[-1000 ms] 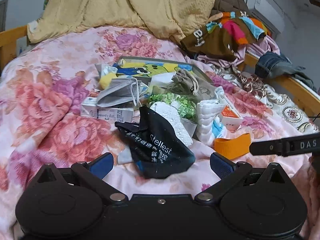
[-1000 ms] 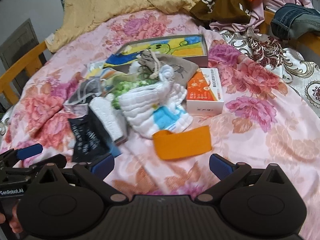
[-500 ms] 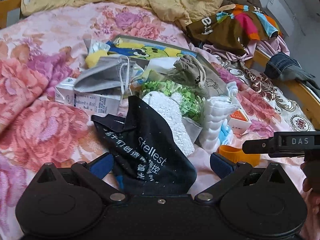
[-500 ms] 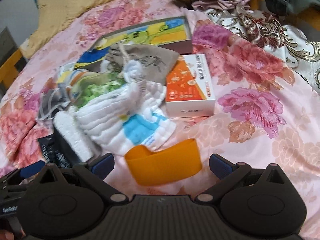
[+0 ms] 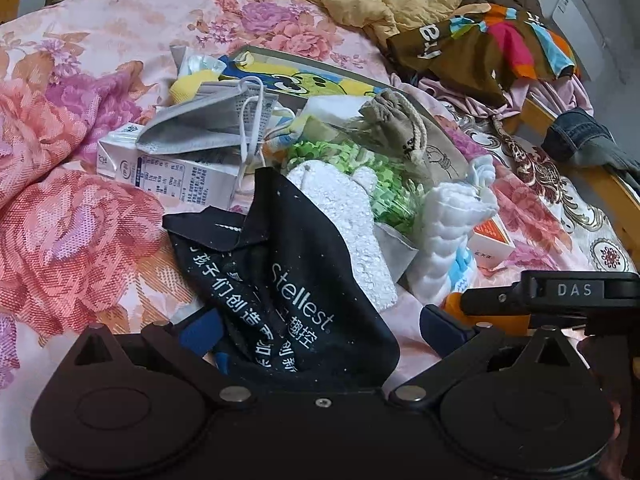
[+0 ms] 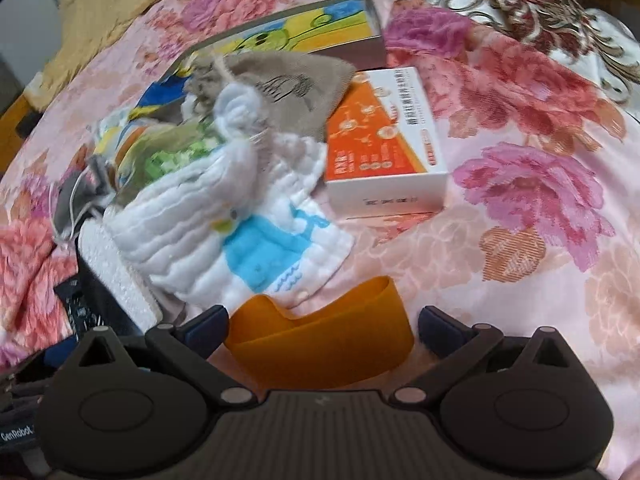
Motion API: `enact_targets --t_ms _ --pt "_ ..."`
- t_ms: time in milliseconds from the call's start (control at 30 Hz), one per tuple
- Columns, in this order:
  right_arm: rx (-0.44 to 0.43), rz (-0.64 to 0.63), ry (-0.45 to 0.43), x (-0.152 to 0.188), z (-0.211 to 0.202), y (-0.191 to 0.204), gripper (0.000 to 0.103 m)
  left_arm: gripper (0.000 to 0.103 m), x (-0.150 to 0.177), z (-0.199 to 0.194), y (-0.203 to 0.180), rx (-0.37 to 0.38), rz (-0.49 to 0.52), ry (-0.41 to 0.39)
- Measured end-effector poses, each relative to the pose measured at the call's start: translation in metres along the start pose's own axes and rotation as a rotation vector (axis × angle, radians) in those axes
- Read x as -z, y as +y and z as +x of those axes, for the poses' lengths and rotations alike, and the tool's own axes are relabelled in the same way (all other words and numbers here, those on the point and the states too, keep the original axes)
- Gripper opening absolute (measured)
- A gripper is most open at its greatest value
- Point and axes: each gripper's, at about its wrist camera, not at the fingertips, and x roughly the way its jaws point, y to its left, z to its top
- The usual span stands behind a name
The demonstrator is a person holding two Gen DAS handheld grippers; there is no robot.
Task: Organize soft objects
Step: 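Move left gripper to black Stellest bag while right gripper approaches orange silicone band, then close left gripper on black bag while right gripper closes on orange band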
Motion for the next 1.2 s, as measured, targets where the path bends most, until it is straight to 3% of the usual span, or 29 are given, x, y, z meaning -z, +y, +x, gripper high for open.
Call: enact_targets --t_ms 133,333,433,533,667,867,1067,1200 --pt "0.004 -0.075 0.017 0.005 0.0 0.014 0.103 0.099 0.003 0.001 -0.001 0.013 0.009 0.008" --pt "-0.017 -0.143 0.032 0.01 0.0 0.025 0.102 0.086 0.007 -0.001 -0.002 0.005 0.014 0.011" --pt "-0.025 -0.156 0.025 0.011 -0.002 0.028 0.095 0.08 0.008 -0.002 -0.001 0.006 0.004 0.011" --pt "-0.028 -0.149 0.013 0.011 -0.005 0.027 0.089 0.069 0.009 -0.003 -0.002 -0.001 -0.006 0.011" --pt "-0.042 -0.118 -0.008 0.009 -0.008 0.022 0.081 0.036 0.011 -0.003 -0.001 -0.016 -0.022 0.009" --pt "-0.08 -0.026 -0.04 0.004 -0.008 0.007 0.076 0.011 0.013 -0.006 0.001 -0.005 -0.063 0.003" --pt "-0.146 0.076 -0.064 0.0 -0.007 -0.01 0.07 0.004 0.02 -0.016 -0.011 0.012 -0.043 -0.03" --pt "-0.148 0.085 -0.07 0.001 -0.007 -0.012 0.059 0.003 0.026 -0.028 -0.021 0.026 -0.011 -0.055"
